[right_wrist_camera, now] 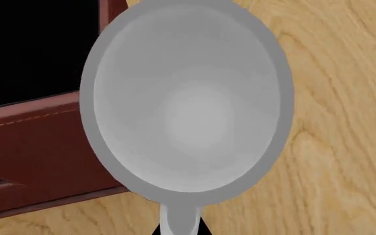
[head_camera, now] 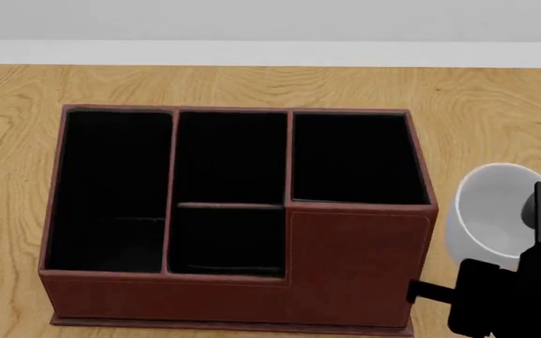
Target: Pick up the white mug and place it to the right of the caddy.
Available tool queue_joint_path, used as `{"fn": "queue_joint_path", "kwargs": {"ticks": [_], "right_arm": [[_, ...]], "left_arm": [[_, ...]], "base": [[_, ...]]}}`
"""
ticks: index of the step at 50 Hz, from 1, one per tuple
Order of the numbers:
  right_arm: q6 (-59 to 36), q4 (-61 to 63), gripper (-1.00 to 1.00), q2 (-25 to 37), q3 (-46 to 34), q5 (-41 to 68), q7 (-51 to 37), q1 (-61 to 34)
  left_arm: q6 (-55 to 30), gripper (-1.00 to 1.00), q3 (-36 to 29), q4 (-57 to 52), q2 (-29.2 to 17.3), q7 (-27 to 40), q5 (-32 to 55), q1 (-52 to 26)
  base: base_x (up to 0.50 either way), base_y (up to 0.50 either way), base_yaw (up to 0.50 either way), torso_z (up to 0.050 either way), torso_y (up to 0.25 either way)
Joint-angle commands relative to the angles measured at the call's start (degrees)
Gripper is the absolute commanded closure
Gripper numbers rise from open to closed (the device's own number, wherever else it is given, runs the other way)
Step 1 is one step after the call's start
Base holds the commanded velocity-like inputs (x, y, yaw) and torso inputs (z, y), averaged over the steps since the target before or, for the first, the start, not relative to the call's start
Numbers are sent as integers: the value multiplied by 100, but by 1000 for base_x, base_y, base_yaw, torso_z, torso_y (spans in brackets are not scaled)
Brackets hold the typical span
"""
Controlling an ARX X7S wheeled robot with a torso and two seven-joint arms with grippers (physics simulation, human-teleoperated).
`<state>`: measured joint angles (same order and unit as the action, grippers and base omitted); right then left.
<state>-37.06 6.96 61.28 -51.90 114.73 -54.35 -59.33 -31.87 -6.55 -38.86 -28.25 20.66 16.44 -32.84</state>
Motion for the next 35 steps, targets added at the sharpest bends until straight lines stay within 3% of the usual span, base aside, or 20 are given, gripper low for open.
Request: {"fn": "queue_joint_path", "kwargs": {"ticks": [1, 35], "right_arm": [[33, -140, 100, -65, 2, -195, 158, 80], [139, -736, 100, -229, -183, -575, 730, 443]], "left_arm": [[42, -100, -28, 53, -3, -8, -4, 4], [119, -100, -98, 163, -9, 23, -42, 27]], "base": [[0, 0, 0, 0, 10], [0, 0, 0, 0, 0]]}}
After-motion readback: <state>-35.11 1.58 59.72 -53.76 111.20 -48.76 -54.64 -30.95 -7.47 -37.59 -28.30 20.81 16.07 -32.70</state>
